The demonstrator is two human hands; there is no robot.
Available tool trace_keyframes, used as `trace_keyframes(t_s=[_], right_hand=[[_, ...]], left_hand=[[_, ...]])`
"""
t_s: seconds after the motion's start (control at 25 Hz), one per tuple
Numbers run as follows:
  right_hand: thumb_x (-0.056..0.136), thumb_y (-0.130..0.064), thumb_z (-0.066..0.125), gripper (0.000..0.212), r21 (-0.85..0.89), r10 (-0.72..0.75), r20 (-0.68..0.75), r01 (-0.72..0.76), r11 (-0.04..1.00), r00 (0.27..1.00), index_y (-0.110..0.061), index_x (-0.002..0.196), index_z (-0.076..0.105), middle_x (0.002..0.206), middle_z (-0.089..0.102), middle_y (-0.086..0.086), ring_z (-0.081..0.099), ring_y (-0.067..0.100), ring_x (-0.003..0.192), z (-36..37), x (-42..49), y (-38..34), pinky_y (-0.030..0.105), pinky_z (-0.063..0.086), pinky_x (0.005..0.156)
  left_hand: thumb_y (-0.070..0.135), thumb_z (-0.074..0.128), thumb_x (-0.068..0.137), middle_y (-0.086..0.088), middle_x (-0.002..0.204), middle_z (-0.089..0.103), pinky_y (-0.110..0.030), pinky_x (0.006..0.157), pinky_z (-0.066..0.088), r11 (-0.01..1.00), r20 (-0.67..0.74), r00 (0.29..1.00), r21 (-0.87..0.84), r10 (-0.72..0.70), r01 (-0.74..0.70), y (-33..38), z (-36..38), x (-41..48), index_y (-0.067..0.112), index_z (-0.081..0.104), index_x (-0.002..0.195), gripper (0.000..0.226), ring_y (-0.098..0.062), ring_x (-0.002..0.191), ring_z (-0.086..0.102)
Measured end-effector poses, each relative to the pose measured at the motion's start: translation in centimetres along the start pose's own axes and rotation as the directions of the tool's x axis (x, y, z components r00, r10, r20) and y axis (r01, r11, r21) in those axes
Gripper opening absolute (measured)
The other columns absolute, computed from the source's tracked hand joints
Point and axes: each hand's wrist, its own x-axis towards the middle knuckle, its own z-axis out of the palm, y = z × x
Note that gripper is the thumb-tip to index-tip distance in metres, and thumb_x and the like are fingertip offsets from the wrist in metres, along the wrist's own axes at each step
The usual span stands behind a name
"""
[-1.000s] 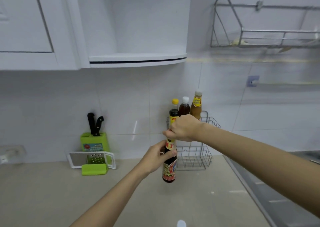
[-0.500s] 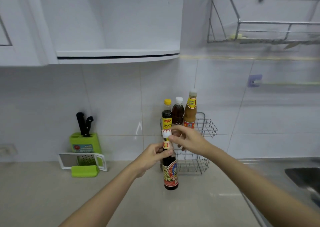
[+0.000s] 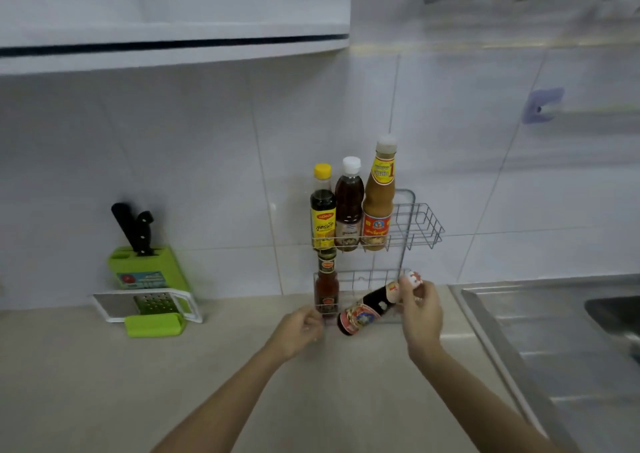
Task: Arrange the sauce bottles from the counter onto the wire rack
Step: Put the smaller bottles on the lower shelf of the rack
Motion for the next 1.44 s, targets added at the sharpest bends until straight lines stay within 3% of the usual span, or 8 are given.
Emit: trace_keyframes(t_s=[0.12, 0.28, 0.48, 0.72, 1.04, 1.16, 1.32, 1.44], right_hand=[[0.091, -0.041, 0.057, 0.027, 0.217, 0.173, -0.191, -0.131, 0.967, 0.966, -0.014, 0.092, 0.055, 0.091, 0.064, 0.002, 0.066, 0.022, 0.09, -0.3, 3.5, 1.1, 0.042, 0.058, 0.08], [0.091, -0.036, 0.059, 0.024, 0.207, 0.114, -0.224, -0.067, 0.976, 0.968, -0.013, 0.096, 0.055, 0.095, 0.064, 0.004, 0.067, 0.02, 0.09, 0.4, 6.7, 1.9, 0.044, 0.059, 0.081], [0.091, -0.037, 0.059, 0.015, -0.044, -0.023, 0.011, 0.023, 0.999, 1.0, -0.022, 0.095, 0.057, 0.089, 0.065, -0.008, 0.065, 0.013, 0.087, 2.5, 8.0, 3.0, 0.045, 0.059, 0.081], [0.094, -0.031, 0.056, 0.014, -0.294, -0.171, 0.321, 0.269, 0.917, 0.932, -0.022, 0.104, 0.057, 0.092, 0.064, -0.008, 0.065, 0.013, 0.091, 5.5, 8.0, 3.3, 0.014, 0.045, 0.065], [0.091, -0.039, 0.057, 0.029, -0.422, -0.227, 0.499, 0.463, 0.78, 0.837, -0.015, 0.105, 0.06, 0.103, 0.067, 0.005, 0.065, 0.019, 0.09, 7.7, 8.1, 2.8, 0.04, 0.057, 0.076], [0.092, -0.04, 0.056, 0.031, -0.451, -0.227, 0.512, 0.485, 0.749, 0.828, -0.015, 0.108, 0.058, 0.106, 0.065, 0.007, 0.065, 0.022, 0.091, 8.5, 8.0, 2.5, 0.041, 0.057, 0.076], [0.091, -0.038, 0.058, 0.031, -0.452, -0.199, 0.505, 0.454, 0.768, 0.84, -0.014, 0.109, 0.059, 0.106, 0.067, 0.007, 0.066, 0.022, 0.091, 8.3, 8.5, 2.2, 0.035, 0.055, 0.075], [0.092, -0.037, 0.057, 0.032, -0.472, -0.116, 0.565, 0.436, 0.766, 0.817, -0.009, 0.106, 0.061, 0.104, 0.07, 0.01, 0.066, 0.025, 0.094, 8.3, 8.5, 2.6, 0.034, 0.053, 0.074]], left_hand=[[0.012, 0.062, 0.091, -0.015, 0.111, 0.069, -0.024, 0.082, 0.045, 0.984, -0.084, 0.981, -0.063, -0.173, 0.168, -2.2, -0.5, 2.1, 0.008, 0.06, 0.104, 0.014, -0.028, 0.108, 0.064], [0.015, 0.062, 0.091, -0.011, 0.13, 0.058, -0.028, 0.091, 0.042, 0.95, -0.054, 0.96, -0.171, -0.274, 0.262, -2.0, 0.5, 4.8, 0.005, 0.051, 0.129, 0.04, -0.023, 0.113, 0.056], [0.011, 0.061, 0.091, -0.009, 0.137, 0.056, -0.032, 0.101, 0.042, 0.921, 0.009, 0.959, -0.276, -0.284, 0.275, -1.5, 2.2, 7.1, 0.006, 0.044, 0.137, 0.049, -0.024, 0.124, 0.055], [0.005, 0.053, 0.093, -0.007, 0.136, 0.059, -0.041, 0.111, 0.041, 0.929, -0.08, 0.96, -0.288, -0.267, 0.234, -2.0, 3.6, 7.9, 0.011, 0.048, 0.138, 0.046, -0.025, 0.125, 0.055], [0.004, 0.059, 0.089, -0.011, 0.127, 0.065, -0.034, 0.097, 0.047, 0.919, -0.238, 0.927, -0.341, -0.289, 0.199, -2.9, 4.8, 8.4, 0.007, 0.053, 0.128, 0.04, -0.026, 0.114, 0.061], [0.003, 0.059, 0.088, -0.01, 0.13, 0.063, -0.031, 0.096, 0.046, 0.925, -0.244, 0.929, -0.327, -0.279, 0.192, -2.6, 5.1, 8.2, 0.007, 0.052, 0.131, 0.043, -0.026, 0.119, 0.059], [0.007, 0.059, 0.09, -0.008, 0.142, 0.052, -0.03, 0.106, 0.038, 0.981, -0.427, 0.895, -0.187, -0.13, 0.054, -1.2, 3.8, 9.4, 0.007, 0.043, 0.14, 0.053, -0.024, 0.132, 0.047], [0.011, 0.062, 0.09, -0.008, 0.133, 0.06, -0.036, 0.103, 0.046, 0.962, -0.281, 0.957, -0.274, -0.073, -0.007, 0.6, 2.2, 11.4, 0.012, 0.048, 0.135, 0.048, -0.025, 0.123, 0.056]])
